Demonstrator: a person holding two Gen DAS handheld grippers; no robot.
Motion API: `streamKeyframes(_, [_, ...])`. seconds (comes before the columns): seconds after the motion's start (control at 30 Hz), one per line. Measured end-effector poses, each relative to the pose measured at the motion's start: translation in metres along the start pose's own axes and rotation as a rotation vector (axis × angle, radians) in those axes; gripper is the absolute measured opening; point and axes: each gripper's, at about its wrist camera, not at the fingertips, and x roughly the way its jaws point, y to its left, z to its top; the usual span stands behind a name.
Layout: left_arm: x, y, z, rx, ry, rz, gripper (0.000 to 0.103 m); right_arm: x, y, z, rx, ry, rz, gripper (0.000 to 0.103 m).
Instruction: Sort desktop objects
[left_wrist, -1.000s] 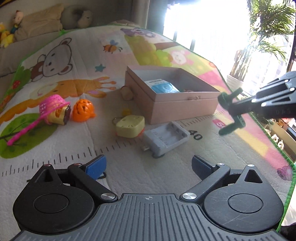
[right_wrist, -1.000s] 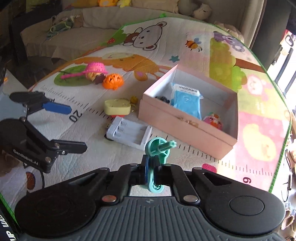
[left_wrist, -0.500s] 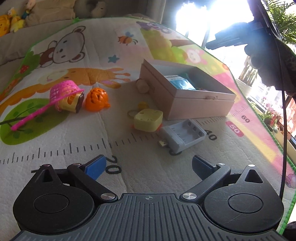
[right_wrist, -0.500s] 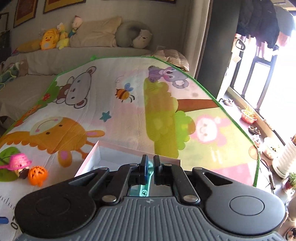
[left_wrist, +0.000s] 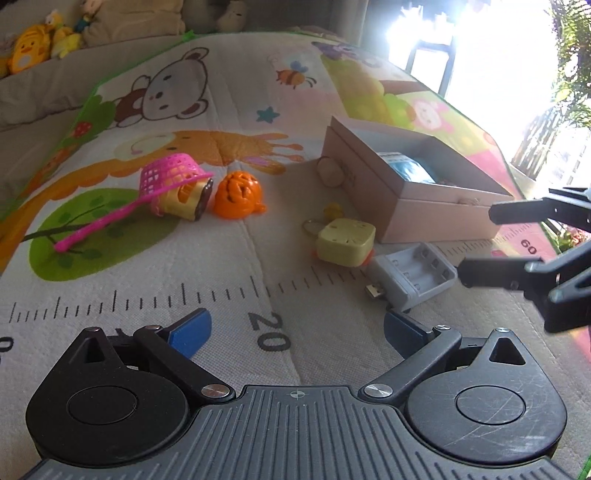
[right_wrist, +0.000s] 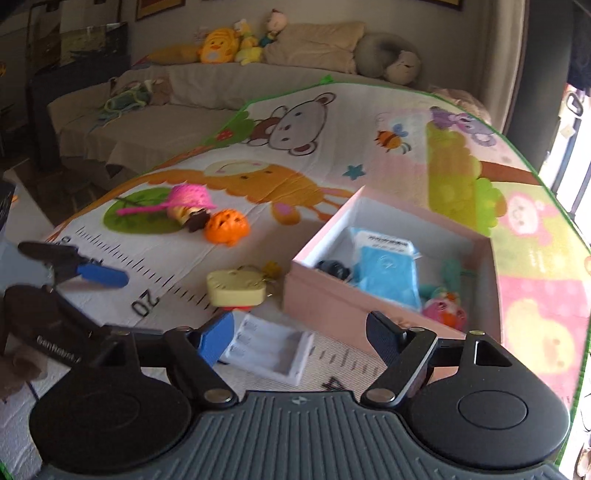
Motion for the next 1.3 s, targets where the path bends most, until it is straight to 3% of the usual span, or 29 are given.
streamKeyframes(0.17, [-0.007, 0.008, 0.005, -0.021, -0.007, 0.114, 0.102, 0.036, 0.014, -0.007, 0.060, 0.028, 0.004, 0.101])
streamKeyframes(0.3, [-0.012, 0.014, 0.009, -0.053, -0.013, 0.105, 0.102, 0.045, 0.000, -0.011, 0.146, 0.024, 0.010, 0.101])
streamKeyframes(0.33, [-0.012, 0.012, 0.010, -0.048, -0.015, 0.106, 0.102, 0.047, -0.003, -0.014, 0.163, 0.035, 0.023, 0.098])
streamKeyframes(0.4, [-0.008, 0.005, 0.013, -0.036, -0.015, 0.093, 0.102, 0.051, -0.008, -0.019, 0.181, 0.072, 0.049, 0.079])
streamKeyframes(0.47, [-0.003, -0.004, 0.016, -0.018, -0.012, 0.075, 0.102, 0.047, -0.012, -0.025, 0.201, 0.069, 0.047, 0.078])
streamKeyframes(0.63, [0.016, -0.031, 0.025, 0.050, -0.009, 0.038, 0.102, 0.020, -0.026, -0.045, 0.237, 0.055, -0.027, 0.078])
streamKeyframes(0.77, [0.042, -0.048, 0.036, 0.078, -0.003, 0.033, 0.102, -0.004, -0.036, -0.072, 0.266, 0.035, -0.146, 0.079])
streamKeyframes(0.87, [0.060, -0.057, 0.044, 0.116, -0.010, 0.042, 0.102, -0.013, -0.042, -0.086, 0.332, 0.021, -0.158, 0.090])
streamKeyframes(0.9, [0.064, -0.060, 0.045, 0.130, -0.016, 0.053, 0.097, -0.014, -0.045, -0.091, 0.366, 0.016, -0.154, 0.093])
streamKeyframes(1.0, [0.073, -0.061, 0.047, 0.158, 0.007, 0.073, 0.061, -0.011, -0.049, -0.096, 0.403, 0.010, -0.165, 0.096])
streamKeyframes(1.03, [0.074, -0.060, 0.046, 0.157, 0.017, 0.066, 0.055, -0.011, -0.050, -0.095, 0.411, 0.004, -0.165, 0.098])
streamKeyframes(1.17, [0.056, -0.061, 0.033, 0.206, -0.017, 0.062, 0.055, -0.009, -0.051, -0.096, 0.423, 0.012, -0.159, 0.101])
streamKeyframes(1.3, [0.012, -0.066, 0.018, 0.286, -0.071, 0.001, 0.054, -0.009, -0.049, -0.096, 0.420, 0.019, -0.162, 0.103])
